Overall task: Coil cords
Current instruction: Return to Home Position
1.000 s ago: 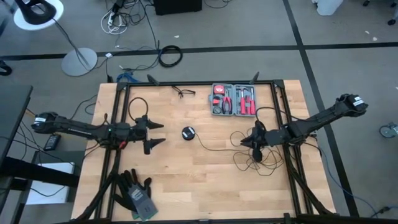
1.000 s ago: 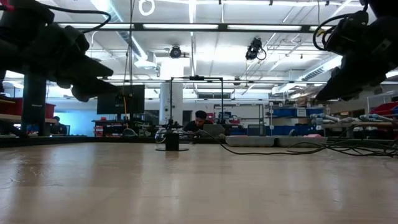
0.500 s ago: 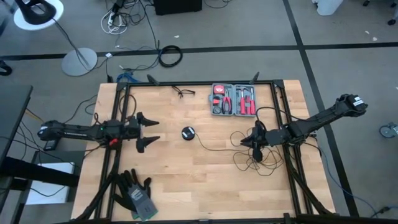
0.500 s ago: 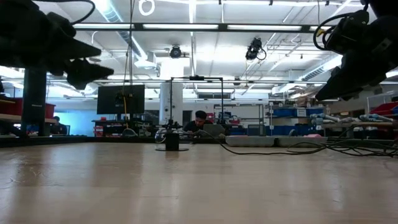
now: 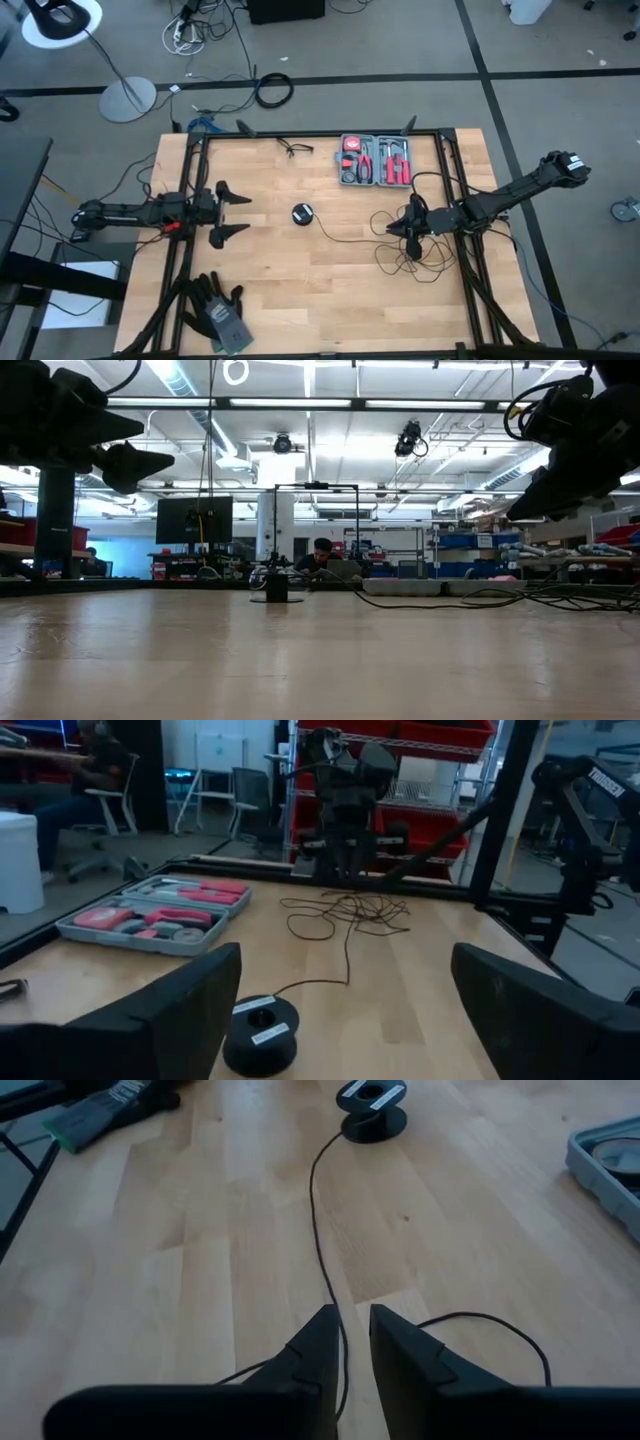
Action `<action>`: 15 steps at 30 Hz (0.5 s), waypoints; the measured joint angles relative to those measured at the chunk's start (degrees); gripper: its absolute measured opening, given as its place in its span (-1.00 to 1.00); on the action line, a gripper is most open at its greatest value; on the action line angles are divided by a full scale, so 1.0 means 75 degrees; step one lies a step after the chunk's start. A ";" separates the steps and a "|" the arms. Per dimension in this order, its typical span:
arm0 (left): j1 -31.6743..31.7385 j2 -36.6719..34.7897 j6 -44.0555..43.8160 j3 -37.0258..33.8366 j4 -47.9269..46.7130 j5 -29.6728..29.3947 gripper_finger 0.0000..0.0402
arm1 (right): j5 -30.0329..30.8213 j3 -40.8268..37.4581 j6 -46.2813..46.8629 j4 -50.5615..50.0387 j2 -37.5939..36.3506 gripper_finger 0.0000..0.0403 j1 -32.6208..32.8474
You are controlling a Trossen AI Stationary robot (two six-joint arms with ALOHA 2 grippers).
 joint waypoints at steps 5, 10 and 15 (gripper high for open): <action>-0.0003 0.0029 -0.0015 0.0000 -0.0021 0.0002 0.83 | 0.0001 0.0000 -0.0109 0.0053 0.0021 -0.69 -0.0001; -0.0003 0.0151 0.0007 -0.0003 0.0040 0.0000 0.83 | 0.0000 0.0000 -0.0262 0.0064 0.0020 -0.69 -0.0001; -0.0003 0.0172 0.0006 -0.0003 0.0459 -0.0031 0.83 | 0.0001 0.0000 -0.0249 0.0064 0.0020 -0.69 0.0003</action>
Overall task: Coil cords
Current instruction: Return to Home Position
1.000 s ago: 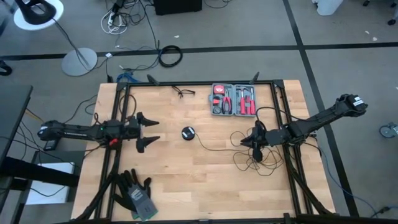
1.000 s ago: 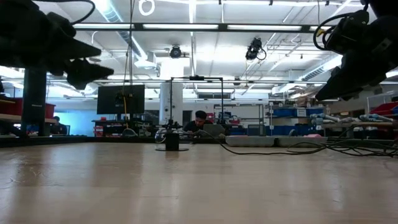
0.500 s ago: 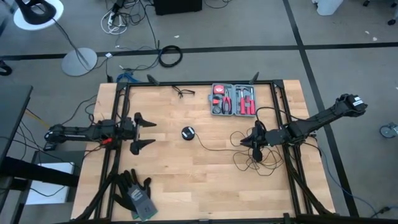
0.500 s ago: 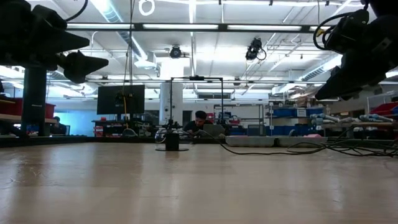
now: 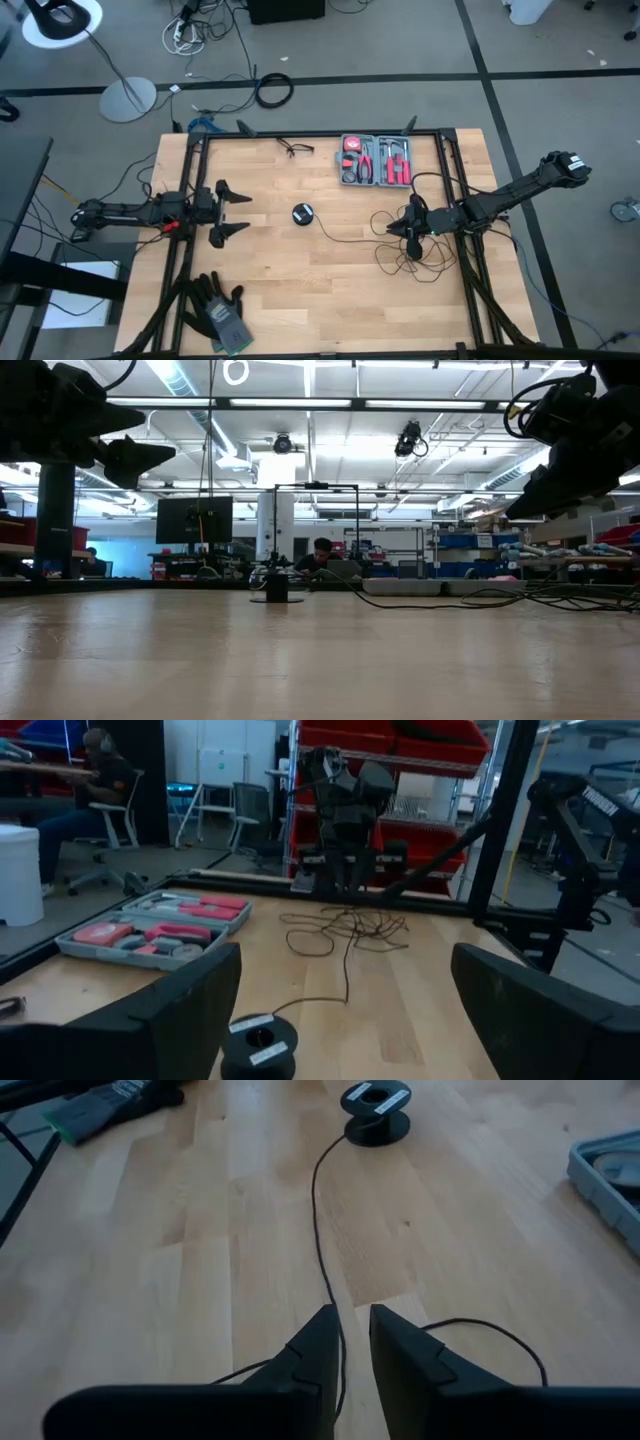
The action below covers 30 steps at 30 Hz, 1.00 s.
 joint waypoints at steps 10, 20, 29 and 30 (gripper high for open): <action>0.0000 0.0000 -0.0003 0.0000 0.0195 0.0006 0.83 | -0.0805 -0.0420 -0.0988 0.0084 -0.1200 -0.69 -0.0443; 0.0000 0.0002 -0.0003 -0.0003 0.0230 0.0019 0.83 | -0.1989 -0.1951 -0.1296 0.0868 -0.4258 -0.69 -0.1608; 0.0000 0.0002 -0.0006 -0.0003 0.0264 0.0034 0.83 | -0.1738 -0.1920 -0.2341 0.0813 -0.5707 -0.69 -0.1851; 0.0000 0.0000 -0.0006 -0.0003 0.0273 0.0032 0.83 | -0.1680 -0.1918 -0.2340 0.0827 -0.5626 -0.69 -0.1851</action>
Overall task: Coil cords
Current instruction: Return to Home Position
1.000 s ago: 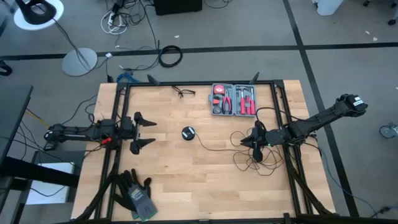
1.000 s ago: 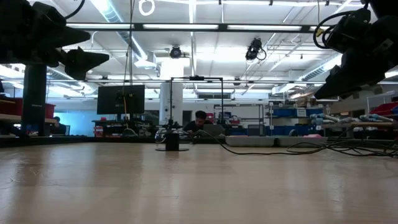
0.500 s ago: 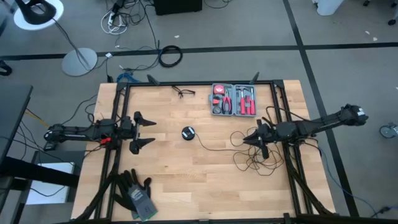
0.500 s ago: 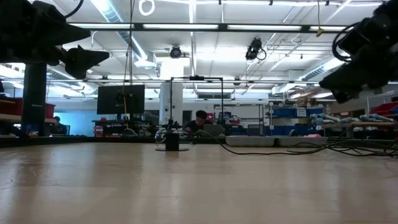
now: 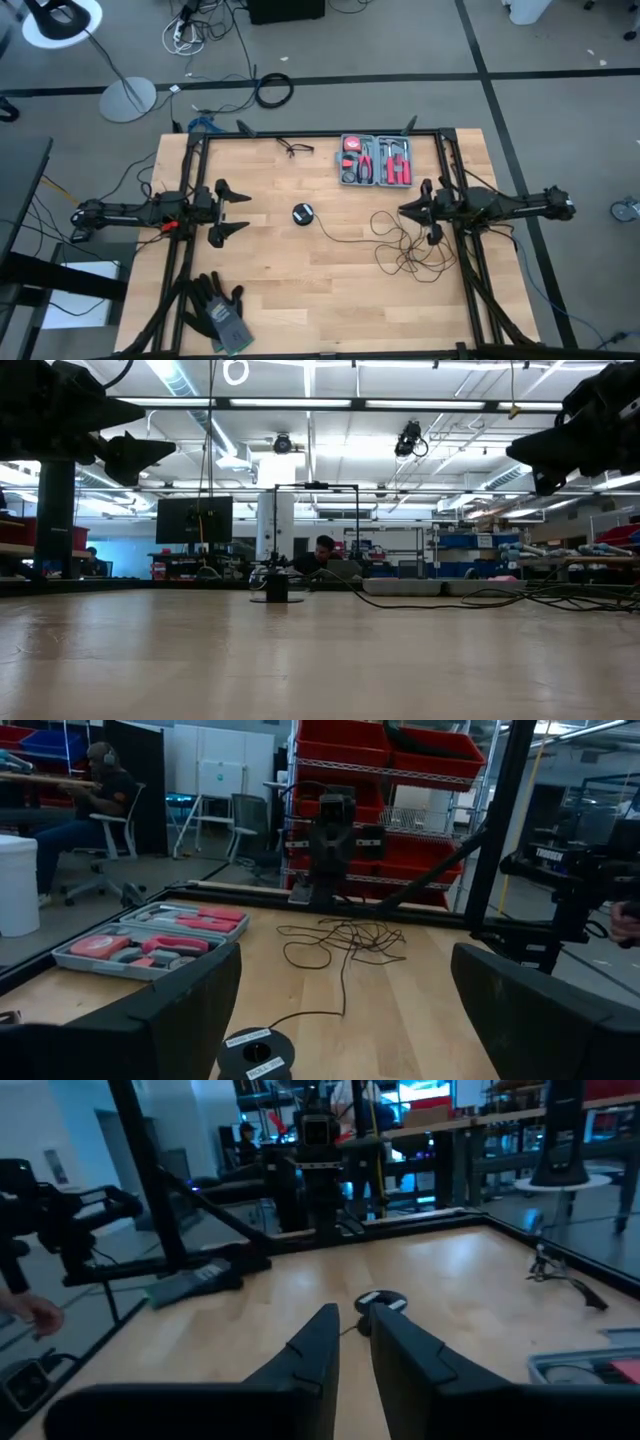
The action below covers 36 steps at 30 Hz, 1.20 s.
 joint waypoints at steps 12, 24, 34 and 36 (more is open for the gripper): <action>0.0000 0.0000 0.0000 0.0000 0.0000 -0.0001 0.83 | 0.0153 0.0000 -0.0708 0.0007 0.0275 -0.69 0.0000; 0.0000 0.0000 0.0000 0.0000 0.0003 -0.0003 0.83 | 0.0153 -0.0012 -0.0110 0.0104 0.0328 -0.69 0.0000; 0.0000 0.0000 0.0000 0.0000 0.0003 -0.0003 0.83 | 0.0097 -0.0015 -0.0194 0.0107 0.0328 -0.69 0.0009; 0.0000 0.0000 0.0000 0.0000 0.0003 -0.0003 0.83 | 0.0080 -0.0015 -0.0195 0.0106 0.0328 -0.69 0.0009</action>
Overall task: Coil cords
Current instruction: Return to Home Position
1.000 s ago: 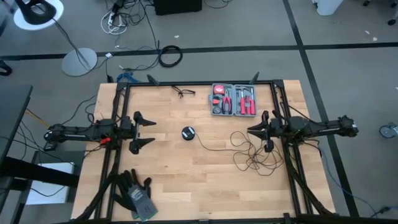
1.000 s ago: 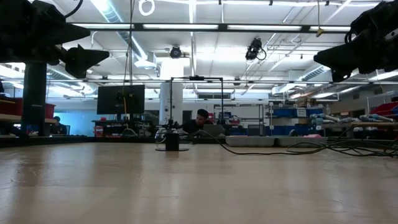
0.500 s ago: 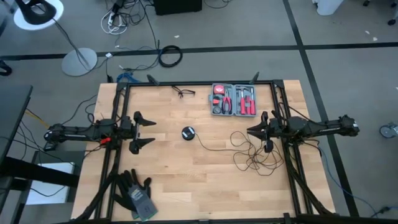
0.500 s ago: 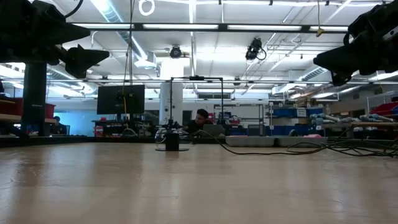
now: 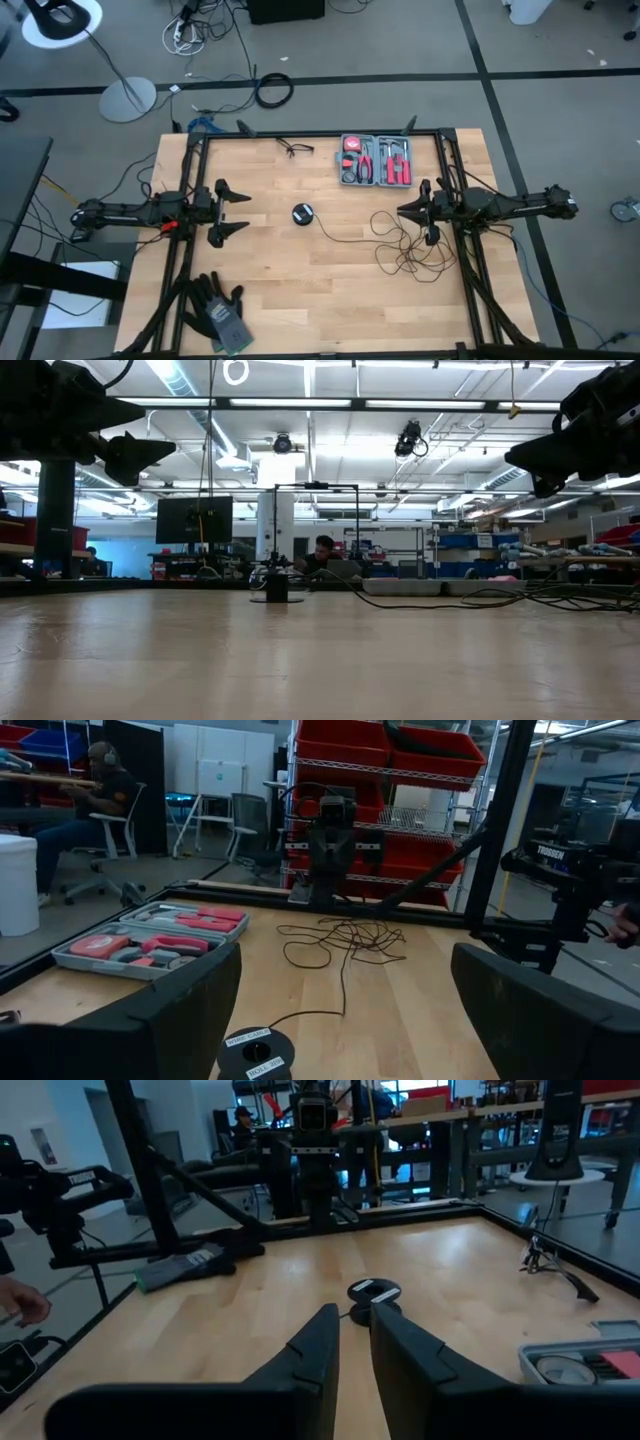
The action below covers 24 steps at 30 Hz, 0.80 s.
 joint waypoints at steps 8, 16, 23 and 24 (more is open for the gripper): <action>0.0000 0.0000 0.0000 0.0000 0.0000 -0.0003 0.83 | -0.1454 0.0001 0.0141 -0.0130 0.0000 -0.69 0.0002; -0.0003 0.0000 0.0000 0.0000 0.0000 -0.0003 0.83 | -0.0080 0.0006 -0.0202 -0.0084 -0.0015 -0.69 -0.0008; 0.0000 0.0000 0.0000 0.0000 0.0000 -0.0004 0.83 | 0.0017 0.0009 -0.0434 -0.0087 -0.0012 -0.69 -0.0009; 0.0000 0.0000 0.0000 0.0000 0.0000 -0.0006 0.83 | 0.0017 0.0009 -0.0517 -0.0090 -0.0012 -0.69 -0.0009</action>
